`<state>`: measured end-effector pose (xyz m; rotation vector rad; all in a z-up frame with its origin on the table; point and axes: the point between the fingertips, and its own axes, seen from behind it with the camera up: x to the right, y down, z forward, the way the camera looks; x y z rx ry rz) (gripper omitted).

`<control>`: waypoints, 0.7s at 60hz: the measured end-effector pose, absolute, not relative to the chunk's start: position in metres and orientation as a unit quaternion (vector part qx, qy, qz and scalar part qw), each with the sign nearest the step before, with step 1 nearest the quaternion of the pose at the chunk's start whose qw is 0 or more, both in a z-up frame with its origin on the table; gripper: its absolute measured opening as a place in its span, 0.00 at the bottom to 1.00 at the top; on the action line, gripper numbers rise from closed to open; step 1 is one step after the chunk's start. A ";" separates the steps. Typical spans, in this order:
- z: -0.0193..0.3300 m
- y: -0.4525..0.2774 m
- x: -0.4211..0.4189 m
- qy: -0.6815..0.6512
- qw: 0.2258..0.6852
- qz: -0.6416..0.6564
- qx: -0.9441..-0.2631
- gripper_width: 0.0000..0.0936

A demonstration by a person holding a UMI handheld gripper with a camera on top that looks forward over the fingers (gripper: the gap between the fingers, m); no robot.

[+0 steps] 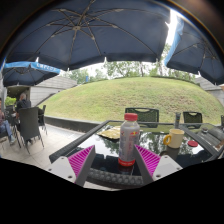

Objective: Pour water

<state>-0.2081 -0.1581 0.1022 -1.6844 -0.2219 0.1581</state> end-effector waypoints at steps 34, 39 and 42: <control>0.101 -0.014 -0.188 -0.071 0.667 0.056 -0.740 0.39; 0.100 -0.012 -0.185 -0.062 0.669 0.056 -0.739 0.35; 0.101 -0.009 -0.189 -0.066 0.667 0.064 -0.739 0.35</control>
